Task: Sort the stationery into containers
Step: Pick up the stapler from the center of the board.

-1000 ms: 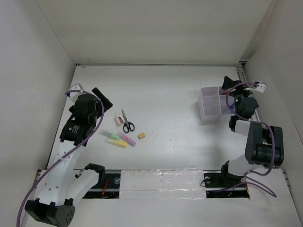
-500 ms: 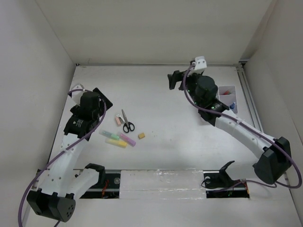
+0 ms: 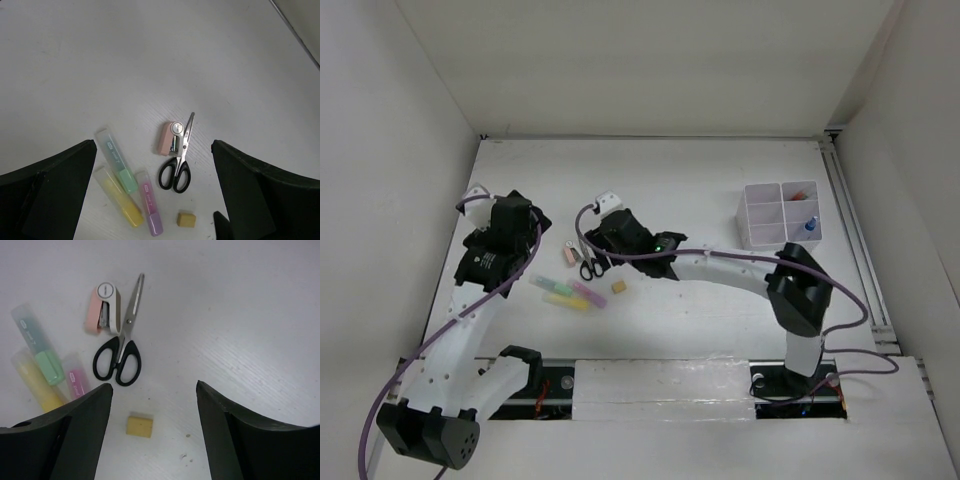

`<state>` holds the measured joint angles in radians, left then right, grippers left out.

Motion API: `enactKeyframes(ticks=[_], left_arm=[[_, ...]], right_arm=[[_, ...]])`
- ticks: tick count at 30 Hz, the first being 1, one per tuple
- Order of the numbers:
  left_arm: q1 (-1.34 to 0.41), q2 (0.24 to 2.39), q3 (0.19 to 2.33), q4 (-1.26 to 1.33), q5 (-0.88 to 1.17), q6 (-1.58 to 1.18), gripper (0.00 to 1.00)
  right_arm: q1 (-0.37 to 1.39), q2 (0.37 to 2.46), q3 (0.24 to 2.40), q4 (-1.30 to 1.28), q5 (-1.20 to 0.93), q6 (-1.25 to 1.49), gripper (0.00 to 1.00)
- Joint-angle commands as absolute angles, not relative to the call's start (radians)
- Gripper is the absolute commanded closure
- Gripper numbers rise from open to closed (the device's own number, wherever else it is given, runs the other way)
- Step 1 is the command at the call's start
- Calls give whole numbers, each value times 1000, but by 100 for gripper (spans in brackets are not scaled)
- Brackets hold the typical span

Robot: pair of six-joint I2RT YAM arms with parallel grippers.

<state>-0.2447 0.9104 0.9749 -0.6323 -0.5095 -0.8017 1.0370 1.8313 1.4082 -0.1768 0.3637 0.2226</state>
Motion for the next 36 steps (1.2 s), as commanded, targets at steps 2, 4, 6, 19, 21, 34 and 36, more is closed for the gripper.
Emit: enactKeyframes(ticks=[2,4,6,19,21,34,36], left_arm=[[-242,879,993,-649,-555,-822,0],[-242,870,992,-649,-555,-822,0],[-242,870,992,-629,-526,-798,0],[-293,1126,859,-467,-108,-693,0],[-293,1138,816,-425,-77,-693,0],[-420,1273,818,-425,-166,-750,28],[-420,1296,818,-425,-187,-750,30]], right_arm=[[1074,1904,1508,-293,388,281,26],[1086,1916,1508,-282,377,293,26],[1095,1916,1508,-282,412,317,26],[1005,1614,1275,-328,657,414,18],[945,1554,1214,-313,623,404,18],[838,1247,1035,-216,430,308,18],[838,1233,1009,-201,414,298,18]])
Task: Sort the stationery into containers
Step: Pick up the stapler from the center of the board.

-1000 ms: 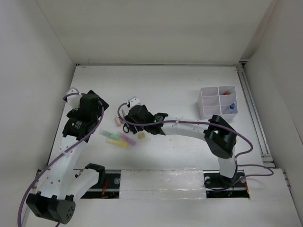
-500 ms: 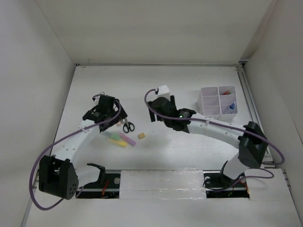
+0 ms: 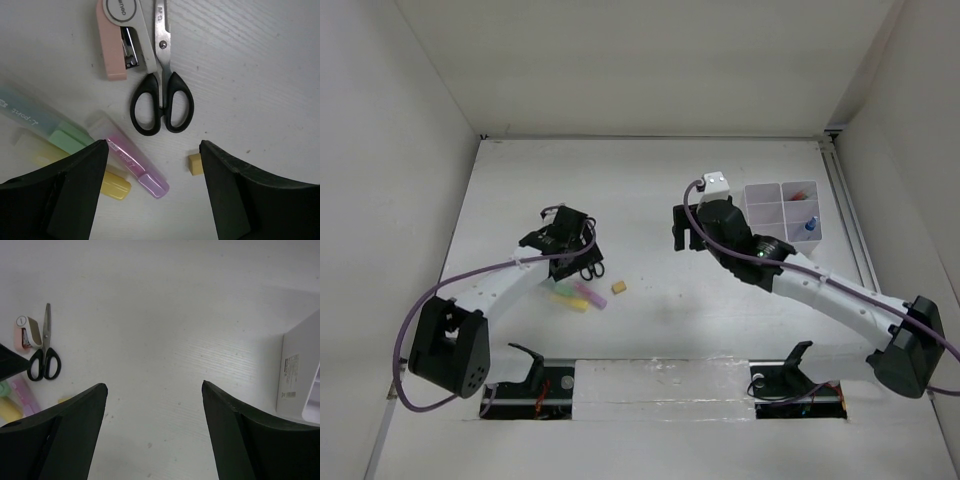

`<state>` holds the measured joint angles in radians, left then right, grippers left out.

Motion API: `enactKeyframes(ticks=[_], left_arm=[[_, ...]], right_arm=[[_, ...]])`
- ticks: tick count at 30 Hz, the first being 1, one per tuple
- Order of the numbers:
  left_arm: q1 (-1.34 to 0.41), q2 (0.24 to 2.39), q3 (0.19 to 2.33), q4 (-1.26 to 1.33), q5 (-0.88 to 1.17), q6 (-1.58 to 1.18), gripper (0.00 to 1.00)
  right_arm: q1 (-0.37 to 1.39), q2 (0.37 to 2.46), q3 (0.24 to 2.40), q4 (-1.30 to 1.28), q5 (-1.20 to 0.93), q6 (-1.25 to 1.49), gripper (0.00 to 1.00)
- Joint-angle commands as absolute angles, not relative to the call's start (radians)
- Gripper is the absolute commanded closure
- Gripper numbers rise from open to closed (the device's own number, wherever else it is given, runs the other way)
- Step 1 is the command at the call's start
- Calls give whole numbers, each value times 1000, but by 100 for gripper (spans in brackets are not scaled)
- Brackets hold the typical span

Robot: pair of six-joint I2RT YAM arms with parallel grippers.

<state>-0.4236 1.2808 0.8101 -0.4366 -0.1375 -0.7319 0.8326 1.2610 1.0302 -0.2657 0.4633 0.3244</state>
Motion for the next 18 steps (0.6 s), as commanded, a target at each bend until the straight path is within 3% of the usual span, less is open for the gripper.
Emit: enactKeyframes(ticks=[1,18], left_arm=[[-420,1316,818,-425,-205,-762,30],[-370,1511,1011,-443,-317,-813,28]], right_arm=[[828,1233,997,-189,405,298,18],[838,1293,986,-160,336,270,18]])
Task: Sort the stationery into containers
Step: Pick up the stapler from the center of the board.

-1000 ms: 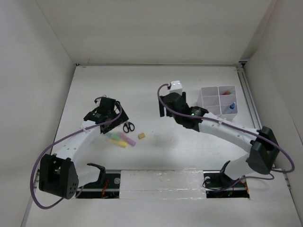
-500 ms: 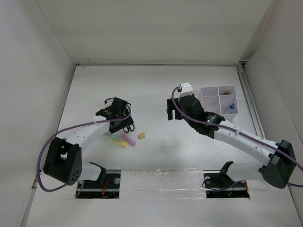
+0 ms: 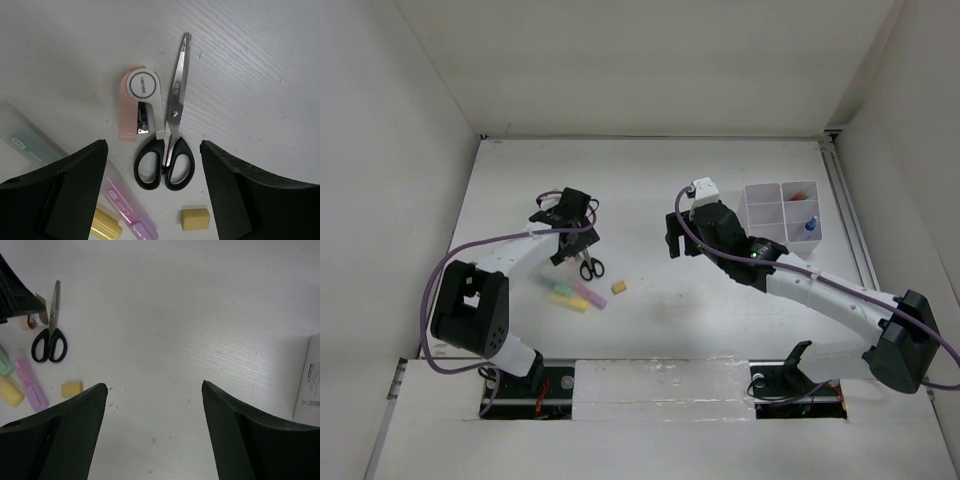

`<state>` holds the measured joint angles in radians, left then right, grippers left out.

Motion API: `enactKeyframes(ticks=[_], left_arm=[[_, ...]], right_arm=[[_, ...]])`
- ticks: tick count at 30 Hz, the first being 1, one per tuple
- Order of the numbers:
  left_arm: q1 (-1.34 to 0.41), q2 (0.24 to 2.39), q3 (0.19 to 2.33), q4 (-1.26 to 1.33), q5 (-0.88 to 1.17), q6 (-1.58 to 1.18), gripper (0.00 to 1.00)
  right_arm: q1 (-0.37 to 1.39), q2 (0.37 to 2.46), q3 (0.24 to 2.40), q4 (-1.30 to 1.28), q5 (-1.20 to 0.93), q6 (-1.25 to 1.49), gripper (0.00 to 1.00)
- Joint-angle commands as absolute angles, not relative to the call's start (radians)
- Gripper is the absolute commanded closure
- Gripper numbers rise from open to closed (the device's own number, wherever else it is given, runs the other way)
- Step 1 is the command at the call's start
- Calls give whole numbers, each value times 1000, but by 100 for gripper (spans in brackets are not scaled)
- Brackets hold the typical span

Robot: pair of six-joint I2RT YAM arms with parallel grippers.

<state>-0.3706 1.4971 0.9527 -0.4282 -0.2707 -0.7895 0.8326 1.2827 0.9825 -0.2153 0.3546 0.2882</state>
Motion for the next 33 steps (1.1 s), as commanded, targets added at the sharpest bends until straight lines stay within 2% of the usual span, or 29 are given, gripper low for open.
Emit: enactKeyframes(ticks=[1,6,10,19,25,28,29,33], left_arm=[[-361,1525,1011,-443,-331,-813,28],[-302,1566,1032,-443,-322,-802,30],[-302,1586,1032,-434,-344,-811,30],[-282,1647,1042,-407,-362,-839,36],[-282,1657,1031,-407,-373,-857,36],[-273,1666,1022,-397,-382,-867,41],[-262,1678,1013,-397,-382,-867,46],[-262,1690,1003,-388,-382,-876,48]], right_arm=[[847,1293,986,-160,336,270,18],[847,1293,986,-160,336,270,18],[847,1293,986,-160,336,270,18],[856,1302,986,-160,327,270,19],[856,1311,977,-160,327,270,19],[856,1312,977,-160,327,270,19],[856,1312,977,-160,327,270,19],[856,1312,977,-160,327,261,19]])
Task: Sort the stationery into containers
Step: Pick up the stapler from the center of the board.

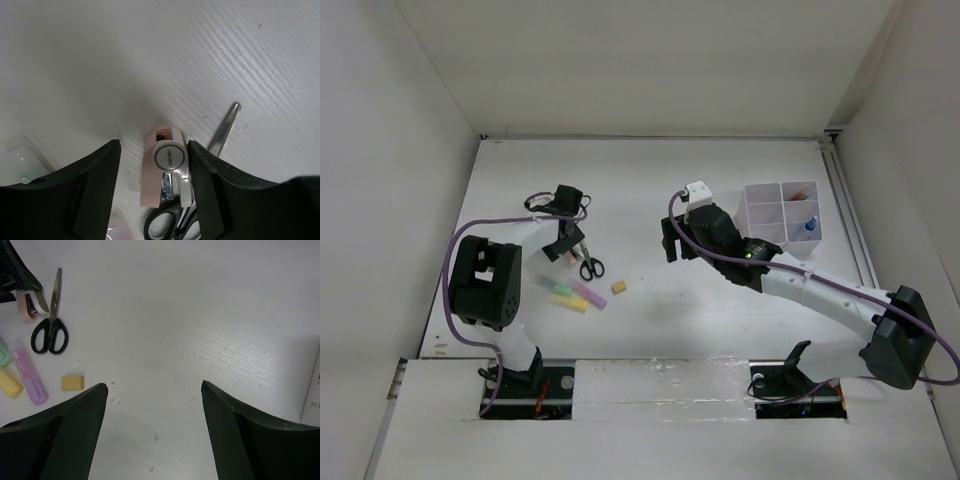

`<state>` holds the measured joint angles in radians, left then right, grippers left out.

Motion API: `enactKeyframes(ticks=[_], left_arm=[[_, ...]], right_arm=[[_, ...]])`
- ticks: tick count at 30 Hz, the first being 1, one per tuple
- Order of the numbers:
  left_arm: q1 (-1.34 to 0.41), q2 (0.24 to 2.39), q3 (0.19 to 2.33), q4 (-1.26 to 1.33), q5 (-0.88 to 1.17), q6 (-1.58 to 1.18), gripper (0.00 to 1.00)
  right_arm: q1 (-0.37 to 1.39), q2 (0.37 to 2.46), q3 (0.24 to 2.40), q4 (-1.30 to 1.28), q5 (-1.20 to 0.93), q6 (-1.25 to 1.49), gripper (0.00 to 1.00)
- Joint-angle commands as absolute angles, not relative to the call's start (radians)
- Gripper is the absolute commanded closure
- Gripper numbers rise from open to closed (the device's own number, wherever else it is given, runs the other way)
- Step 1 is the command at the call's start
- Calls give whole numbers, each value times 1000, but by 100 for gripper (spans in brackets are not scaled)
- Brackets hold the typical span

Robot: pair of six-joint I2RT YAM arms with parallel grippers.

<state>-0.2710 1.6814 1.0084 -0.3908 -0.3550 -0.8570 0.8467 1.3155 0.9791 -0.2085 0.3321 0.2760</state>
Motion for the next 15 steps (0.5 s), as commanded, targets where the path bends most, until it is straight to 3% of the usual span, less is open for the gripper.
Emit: enactKeyframes(ticks=[1,15], left_arm=[[-262,1703,1003,-388,-382,-876,50],[-262,1712,983,-359,-353,-885,52]], right_arm=[[856,1302,977,-160,327,261,19],[856,1302,977,-169,327,261,19]])
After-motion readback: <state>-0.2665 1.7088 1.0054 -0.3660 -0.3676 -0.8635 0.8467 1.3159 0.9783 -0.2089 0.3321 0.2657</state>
